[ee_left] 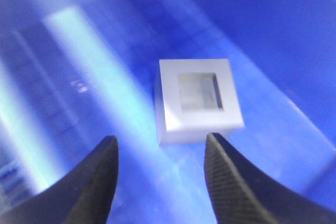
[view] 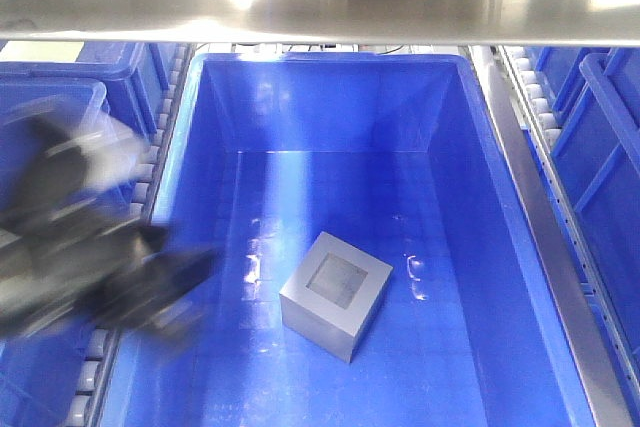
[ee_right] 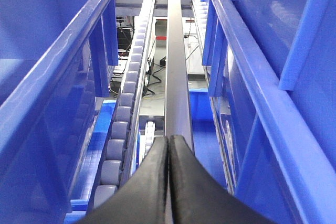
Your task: Sort gray base to blue bin
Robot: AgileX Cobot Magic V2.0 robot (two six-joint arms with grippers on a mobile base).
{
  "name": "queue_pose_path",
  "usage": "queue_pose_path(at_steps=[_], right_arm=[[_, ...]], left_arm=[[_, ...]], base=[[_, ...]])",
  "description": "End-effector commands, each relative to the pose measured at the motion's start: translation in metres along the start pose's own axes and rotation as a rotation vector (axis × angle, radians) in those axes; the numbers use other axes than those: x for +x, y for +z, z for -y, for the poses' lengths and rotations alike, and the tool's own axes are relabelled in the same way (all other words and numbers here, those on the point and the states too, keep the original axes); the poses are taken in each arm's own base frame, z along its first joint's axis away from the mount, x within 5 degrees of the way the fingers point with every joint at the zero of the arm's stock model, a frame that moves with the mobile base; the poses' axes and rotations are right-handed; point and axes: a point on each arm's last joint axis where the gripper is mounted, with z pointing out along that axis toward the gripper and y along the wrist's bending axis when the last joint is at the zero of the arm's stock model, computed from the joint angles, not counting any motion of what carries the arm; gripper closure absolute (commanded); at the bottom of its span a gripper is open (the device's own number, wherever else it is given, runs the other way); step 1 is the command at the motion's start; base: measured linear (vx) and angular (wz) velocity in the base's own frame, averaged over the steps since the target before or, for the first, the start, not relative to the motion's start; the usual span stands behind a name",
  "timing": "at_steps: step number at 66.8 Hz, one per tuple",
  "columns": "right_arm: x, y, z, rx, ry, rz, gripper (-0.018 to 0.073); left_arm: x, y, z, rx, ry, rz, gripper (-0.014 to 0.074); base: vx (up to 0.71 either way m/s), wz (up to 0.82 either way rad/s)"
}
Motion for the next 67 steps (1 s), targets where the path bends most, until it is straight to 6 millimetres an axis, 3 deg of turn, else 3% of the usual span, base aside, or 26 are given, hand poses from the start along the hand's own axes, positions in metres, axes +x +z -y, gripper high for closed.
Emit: queue_pose_path(at_steps=[1, 22, 30, 40, 50, 67], right_arm=[[-0.006, 0.0, 0.0, 0.003, -0.02, 0.08, 0.0564], [-0.006, 0.0, 0.0, 0.003, -0.02, 0.08, 0.0564], [-0.006, 0.0, 0.0, 0.003, -0.02, 0.08, 0.0564], [-0.006, 0.0, 0.0, 0.003, -0.02, 0.08, 0.0564], [-0.006, 0.0, 0.0, 0.003, -0.02, 0.08, 0.0564], [-0.006, 0.0, 0.0, 0.003, -0.02, 0.08, 0.0564]], left_arm=[[0.004, -0.023, 0.001, 0.03, 0.002, 0.141, 0.0246], [0.059, -0.093, -0.009, 0.06, -0.009, 0.424, 0.0302], [0.078, -0.109, -0.012, 0.066, -0.014, 0.495, 0.0357], [0.095, -0.113, -0.014, 0.067, -0.016, 0.521, 0.0442], [0.098, -0.113, -0.014, 0.068, -0.016, 0.529, 0.0606], [0.099, -0.113, -0.014, 0.066, -0.018, 0.517, 0.0606]], base=[[0.0, 0.0], [0.0, 0.0], [0.0, 0.0], [0.0, 0.0], [0.0, 0.0], [0.0, 0.0]])
